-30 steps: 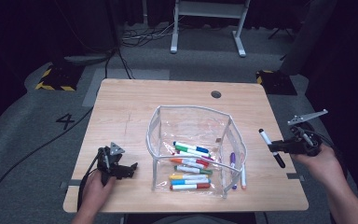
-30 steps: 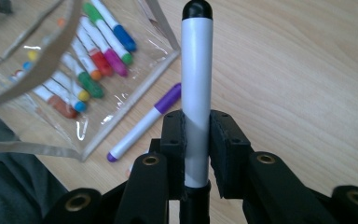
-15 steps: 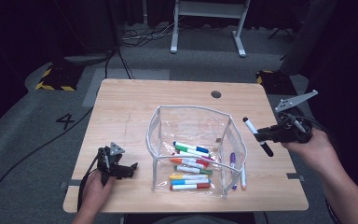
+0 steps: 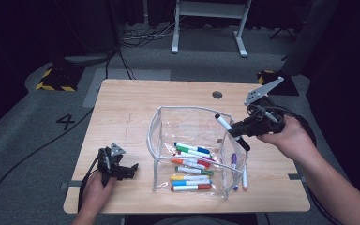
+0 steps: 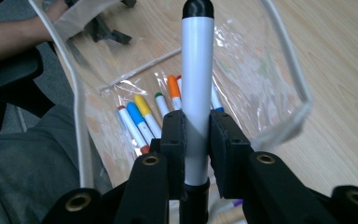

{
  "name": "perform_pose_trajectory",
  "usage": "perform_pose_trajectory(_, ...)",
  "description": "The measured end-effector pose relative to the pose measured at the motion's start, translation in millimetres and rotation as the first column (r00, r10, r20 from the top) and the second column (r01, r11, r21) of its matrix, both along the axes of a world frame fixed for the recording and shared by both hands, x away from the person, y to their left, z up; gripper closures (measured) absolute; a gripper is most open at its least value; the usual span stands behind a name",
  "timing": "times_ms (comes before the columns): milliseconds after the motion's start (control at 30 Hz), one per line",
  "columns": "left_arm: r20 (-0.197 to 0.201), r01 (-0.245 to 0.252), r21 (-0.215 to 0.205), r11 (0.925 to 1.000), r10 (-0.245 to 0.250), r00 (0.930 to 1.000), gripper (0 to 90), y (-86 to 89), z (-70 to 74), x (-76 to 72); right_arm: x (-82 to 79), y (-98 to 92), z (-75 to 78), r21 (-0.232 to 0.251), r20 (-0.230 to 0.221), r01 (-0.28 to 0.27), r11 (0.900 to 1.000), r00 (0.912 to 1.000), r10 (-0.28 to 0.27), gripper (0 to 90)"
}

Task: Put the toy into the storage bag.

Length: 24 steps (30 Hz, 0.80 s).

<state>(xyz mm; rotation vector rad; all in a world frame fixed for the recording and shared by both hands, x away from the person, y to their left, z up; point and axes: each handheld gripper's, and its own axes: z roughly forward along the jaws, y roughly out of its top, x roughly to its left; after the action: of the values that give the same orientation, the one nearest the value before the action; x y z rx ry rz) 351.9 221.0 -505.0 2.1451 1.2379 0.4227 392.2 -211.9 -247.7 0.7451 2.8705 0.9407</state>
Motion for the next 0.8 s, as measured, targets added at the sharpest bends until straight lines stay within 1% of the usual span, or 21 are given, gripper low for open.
perform_pose_trajectory(133, 0.001, 0.001, 0.000, 1.0000, -0.001, 1.0000, 0.0, 0.1, 0.0, 0.1, 0.5, 22.0, 0.8, -0.019, -0.009, -0.050, 0.999, 0.9987, 0.050, 76.2)
perform_pose_trajectory(267, 0.001, 0.001, 0.002, 1.0000, -0.001, 1.0000, 0.0, 0.1, 0.0, 0.1, 0.7, 38.4, -0.6, -0.027, -0.021, -0.085, 0.996, 0.9962, 0.085, 76.2)
perform_pose_trajectory(300, 0.000, 0.000, 0.000, 1.0000, 0.000, 1.0000, 0.0, 0.0, 0.0, 0.0, 1.3, 44.1, -1.8, -0.025, -0.031, -0.099, 0.995, 0.9947, 0.098, 76.2)
perform_pose_trajectory(467, 0.000, 0.000, 0.000, 1.0000, 0.000, 1.0000, 0.0, 0.0, 0.0, 0.0, 5.4, 67.4, -12.5, -0.048, -0.067, -0.137, 0.989, 0.9888, 0.133, 76.3)
perform_pose_trajectory(567, 0.002, 0.001, 0.001, 1.0000, -0.001, 1.0000, 0.0, 0.1, 0.0, 0.1, 7.4, 79.3, -20.1, -0.062, -0.087, -0.164, 0.985, 0.9836, 0.158, 76.3)
perform_pose_trajectory(800, 0.002, 0.001, 0.000, 1.0000, -0.001, 1.0000, 0.0, 0.1, 0.0, 0.1, 10.0, 103.1, -38.9, -0.109, -0.135, -0.202, 0.973, 0.9730, 0.187, 76.3)
